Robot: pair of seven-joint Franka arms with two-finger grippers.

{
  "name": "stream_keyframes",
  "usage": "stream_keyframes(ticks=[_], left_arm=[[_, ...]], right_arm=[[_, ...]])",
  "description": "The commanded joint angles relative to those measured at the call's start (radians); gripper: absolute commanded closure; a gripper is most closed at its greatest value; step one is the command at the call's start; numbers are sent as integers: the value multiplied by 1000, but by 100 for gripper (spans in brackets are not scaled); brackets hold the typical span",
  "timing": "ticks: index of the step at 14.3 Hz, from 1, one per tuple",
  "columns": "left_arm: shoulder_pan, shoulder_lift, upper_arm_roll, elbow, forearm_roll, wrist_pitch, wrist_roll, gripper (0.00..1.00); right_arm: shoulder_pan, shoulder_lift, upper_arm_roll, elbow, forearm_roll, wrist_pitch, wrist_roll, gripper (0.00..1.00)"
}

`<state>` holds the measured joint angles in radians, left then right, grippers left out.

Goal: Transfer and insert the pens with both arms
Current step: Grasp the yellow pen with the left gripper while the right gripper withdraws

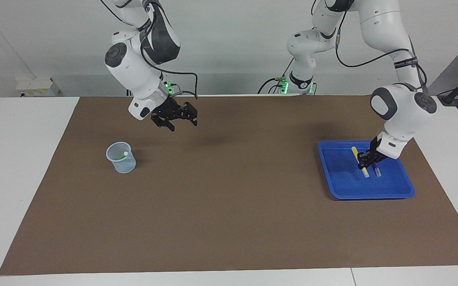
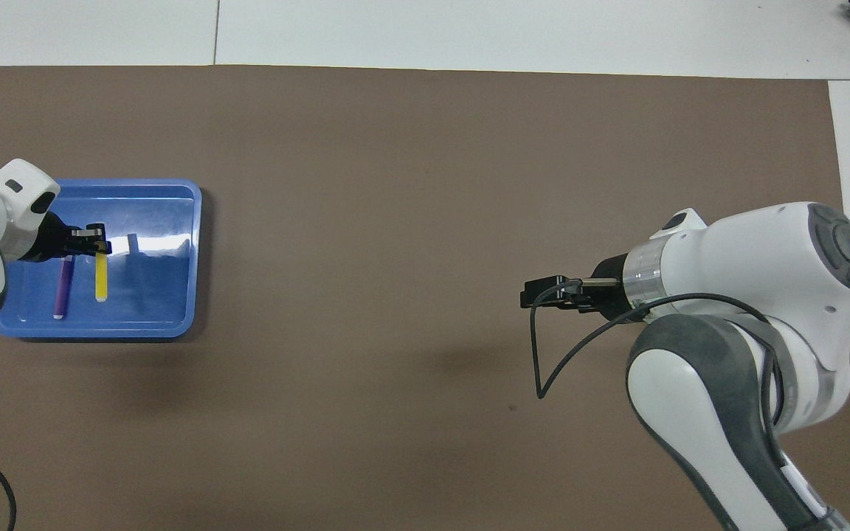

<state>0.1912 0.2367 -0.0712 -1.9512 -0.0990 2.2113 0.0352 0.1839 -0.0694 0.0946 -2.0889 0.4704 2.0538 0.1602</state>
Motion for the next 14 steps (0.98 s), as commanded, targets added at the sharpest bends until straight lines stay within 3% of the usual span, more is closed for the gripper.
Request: stream_keyframes(ticks=[1, 7, 14], left_arm=[[-26, -33, 7, 51, 12, -96, -148, 100], [-81, -115, -4, 47, -24, -110, -654, 100], [-148, -237, -4, 43, -214, -131, -1170, 100]], right_arm=[[25, -9, -1, -2, 69, 32, 111, 0], [106, -3, -1, 0, 158, 114, 237, 0], [176, 5, 0, 21, 327, 238, 360, 0]])
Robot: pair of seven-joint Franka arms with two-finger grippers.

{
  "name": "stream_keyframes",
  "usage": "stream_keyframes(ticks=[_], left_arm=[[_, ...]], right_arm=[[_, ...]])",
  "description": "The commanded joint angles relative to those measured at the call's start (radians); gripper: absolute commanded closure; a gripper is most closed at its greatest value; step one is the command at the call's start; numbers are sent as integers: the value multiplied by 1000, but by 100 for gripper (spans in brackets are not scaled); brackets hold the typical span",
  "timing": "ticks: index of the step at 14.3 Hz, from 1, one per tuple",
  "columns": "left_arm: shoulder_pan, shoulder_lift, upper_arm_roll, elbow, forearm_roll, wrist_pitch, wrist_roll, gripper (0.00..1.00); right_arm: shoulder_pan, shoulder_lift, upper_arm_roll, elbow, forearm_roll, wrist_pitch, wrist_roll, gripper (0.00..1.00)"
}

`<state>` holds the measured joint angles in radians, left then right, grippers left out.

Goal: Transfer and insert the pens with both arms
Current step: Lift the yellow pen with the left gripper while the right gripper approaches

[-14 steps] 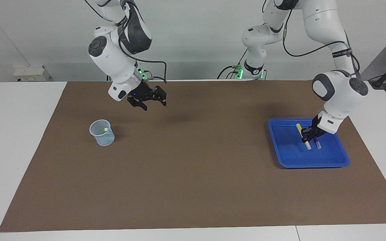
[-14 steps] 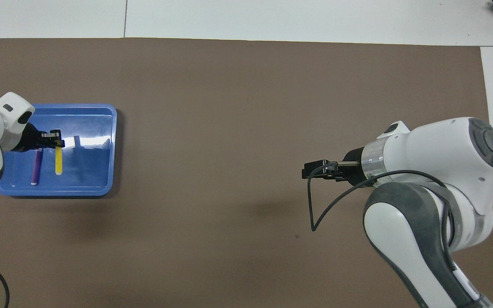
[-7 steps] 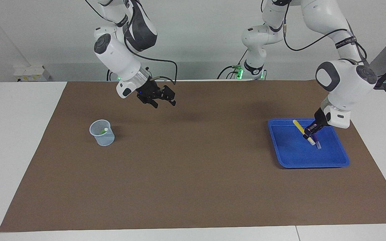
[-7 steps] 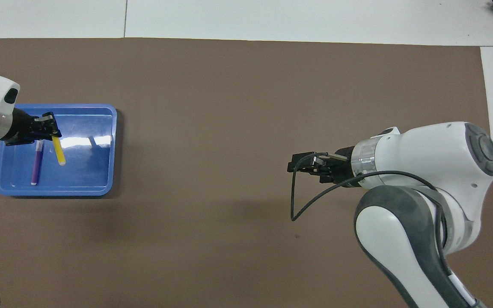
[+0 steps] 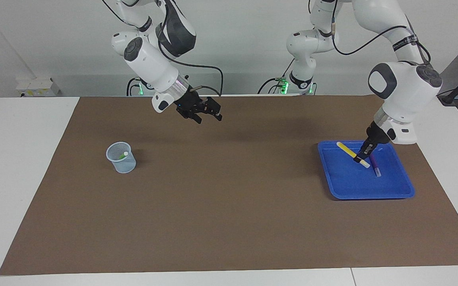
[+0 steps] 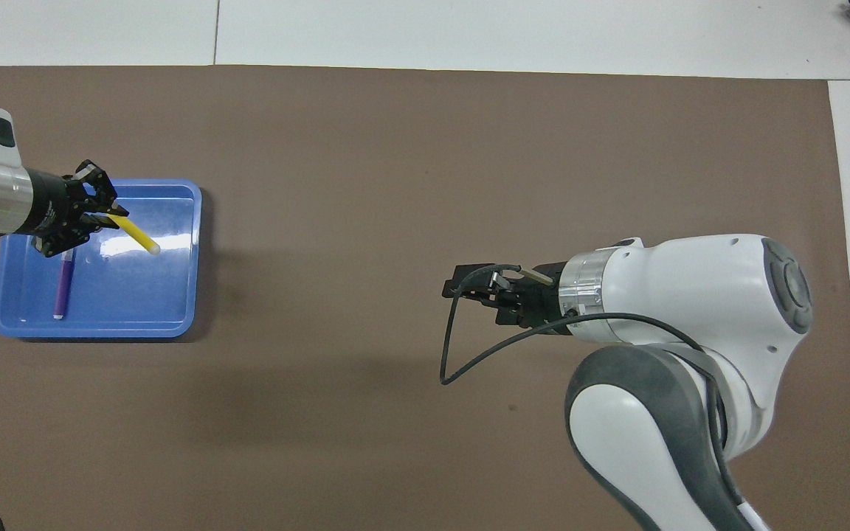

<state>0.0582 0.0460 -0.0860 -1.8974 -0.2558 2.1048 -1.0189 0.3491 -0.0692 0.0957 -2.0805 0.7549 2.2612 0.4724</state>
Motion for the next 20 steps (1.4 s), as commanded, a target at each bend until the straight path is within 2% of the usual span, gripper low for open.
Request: stream_keyframes(ticks=[1, 4, 9, 14, 17, 20], left_arm=[[-37, -61, 11, -12, -81, -25, -174, 100], [-104, -101, 11, -19, -86, -28, -372, 100], [-216, -143, 11, -28, -86, -37, -671, 100], [-267, -175, 11, -51, -86, -88, -811, 100], [-300, -196, 11, -66, -86, -85, -877, 100], [-325, -204, 11, -68, -86, -88, -915, 100]], right_arm=[[36, 8, -1, 13, 79, 64, 77, 0], [91, 19, 1, 14, 165, 179, 164, 0], [194, 46, 1, 46, 217, 365, 288, 0], [205, 61, 32, 77, 224, 397, 359, 0], [231, 120, 81, 131, 222, 532, 443, 0], [245, 186, 82, 206, 222, 538, 456, 0]])
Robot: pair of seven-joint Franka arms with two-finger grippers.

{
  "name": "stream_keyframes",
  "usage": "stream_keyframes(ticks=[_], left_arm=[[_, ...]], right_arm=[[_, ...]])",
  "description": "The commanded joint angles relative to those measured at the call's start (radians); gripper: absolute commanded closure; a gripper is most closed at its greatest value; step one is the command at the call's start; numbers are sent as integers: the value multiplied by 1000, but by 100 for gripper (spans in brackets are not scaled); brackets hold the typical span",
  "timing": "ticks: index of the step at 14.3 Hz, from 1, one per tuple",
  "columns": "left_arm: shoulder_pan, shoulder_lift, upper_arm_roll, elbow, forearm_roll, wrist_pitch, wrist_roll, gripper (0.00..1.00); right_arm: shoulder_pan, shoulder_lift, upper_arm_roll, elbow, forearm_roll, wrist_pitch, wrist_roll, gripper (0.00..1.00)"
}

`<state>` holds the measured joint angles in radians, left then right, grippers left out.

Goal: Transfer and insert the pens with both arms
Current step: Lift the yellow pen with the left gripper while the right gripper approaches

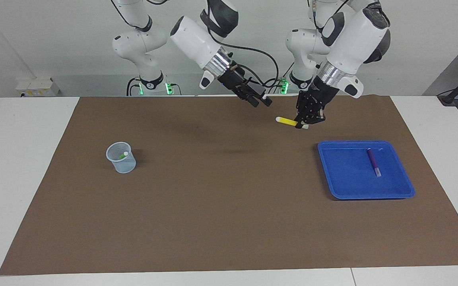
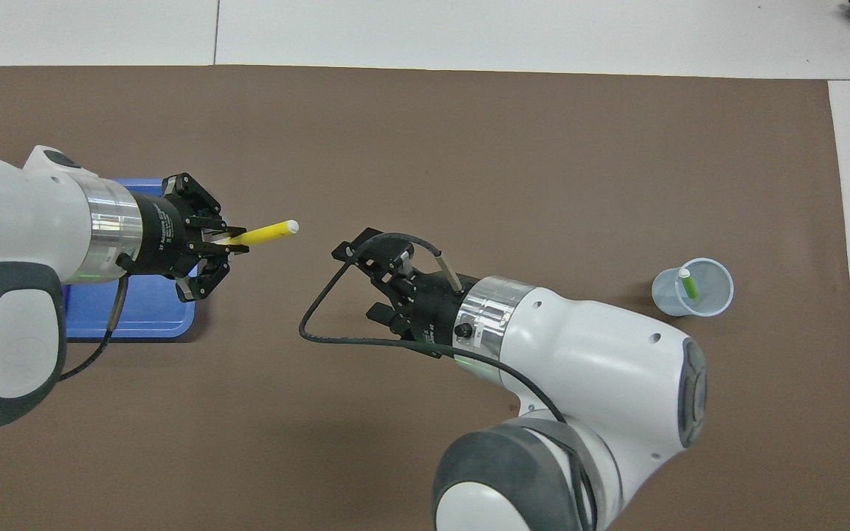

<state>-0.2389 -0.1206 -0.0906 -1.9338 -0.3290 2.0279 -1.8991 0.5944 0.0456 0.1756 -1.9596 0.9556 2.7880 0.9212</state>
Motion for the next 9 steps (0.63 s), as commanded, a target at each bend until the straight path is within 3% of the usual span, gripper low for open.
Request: stream_keyframes(ticks=[1, 7, 9], left_arm=[[-37, -40, 15, -36, -13, -11, -38, 100], [-39, -59, 15, -47, -13, -26, -40, 100], [-39, -63, 15, -47, -13, -29, -40, 100]], right_arm=[[7, 86, 1, 100, 22, 12, 11, 0], [-2, 100, 1, 108, 11, 13, -4, 0], [4, 118, 1, 117, 5, 47, -5, 6]])
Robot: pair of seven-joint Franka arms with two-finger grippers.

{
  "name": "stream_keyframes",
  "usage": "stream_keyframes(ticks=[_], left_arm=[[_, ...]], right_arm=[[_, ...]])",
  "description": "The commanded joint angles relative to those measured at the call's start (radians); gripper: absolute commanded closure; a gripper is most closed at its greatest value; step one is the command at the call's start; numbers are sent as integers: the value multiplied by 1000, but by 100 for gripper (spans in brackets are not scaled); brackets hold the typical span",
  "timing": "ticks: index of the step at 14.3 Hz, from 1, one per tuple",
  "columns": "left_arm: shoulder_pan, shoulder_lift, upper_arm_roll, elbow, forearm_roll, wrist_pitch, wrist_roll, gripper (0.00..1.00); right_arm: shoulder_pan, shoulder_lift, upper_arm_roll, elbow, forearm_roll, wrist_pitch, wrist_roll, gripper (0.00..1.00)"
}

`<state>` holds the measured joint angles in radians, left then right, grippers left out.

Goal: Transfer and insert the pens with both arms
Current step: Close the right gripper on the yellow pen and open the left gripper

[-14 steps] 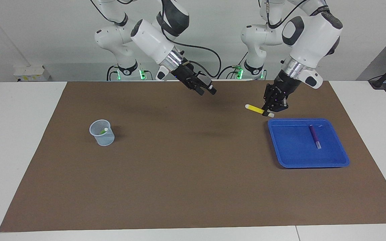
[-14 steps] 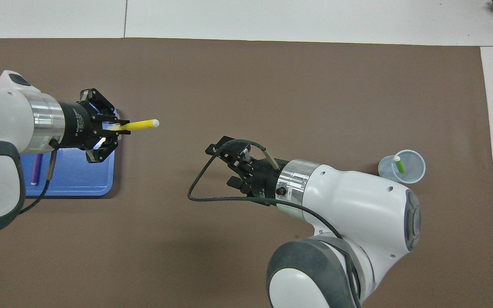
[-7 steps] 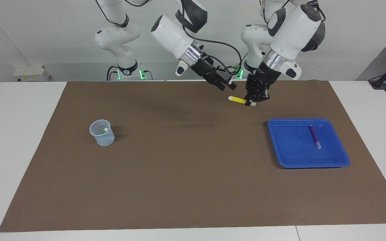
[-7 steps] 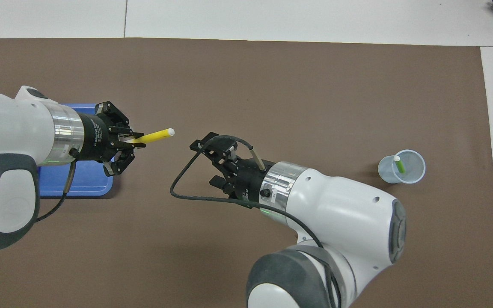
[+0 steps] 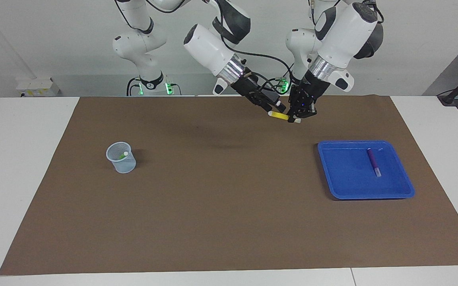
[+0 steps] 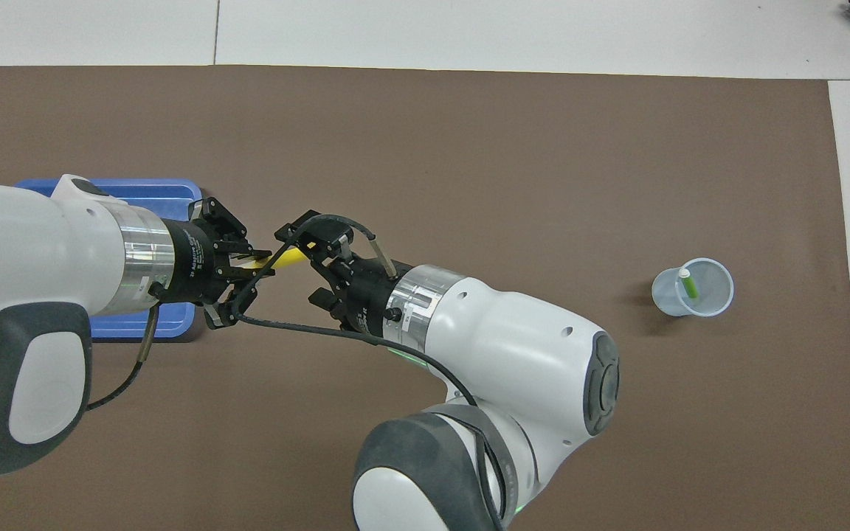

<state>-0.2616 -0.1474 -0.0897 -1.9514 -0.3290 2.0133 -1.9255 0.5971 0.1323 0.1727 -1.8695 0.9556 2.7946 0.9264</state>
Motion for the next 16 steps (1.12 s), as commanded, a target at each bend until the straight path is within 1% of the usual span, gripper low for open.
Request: stream_keyframes(ticks=[1, 2, 4, 7, 15, 16], left_arm=[[-16, -37, 15, -29, -12, -16, -12, 100], [-16, -38, 15, -29, -12, -16, -12, 100], [-16, -38, 15, -29, -13, -21, -12, 100], [-16, -40, 15, -29, -12, -27, -12, 100], [-15, -47, 15, -29, -12, -34, -9, 100], [-14, -47, 15, -29, -13, -38, -7, 100]], right_arm=[[6, 35, 4, 24, 6, 61, -11, 12], [6, 35, 4, 24, 6, 62, -11, 17], [3, 36, 4, 26, 6, 62, -11, 31], [6, 36, 4, 26, 8, 62, -14, 42], [27, 35, 4, 21, 15, 65, -15, 43], [27, 35, 4, 20, 15, 65, -15, 46]])
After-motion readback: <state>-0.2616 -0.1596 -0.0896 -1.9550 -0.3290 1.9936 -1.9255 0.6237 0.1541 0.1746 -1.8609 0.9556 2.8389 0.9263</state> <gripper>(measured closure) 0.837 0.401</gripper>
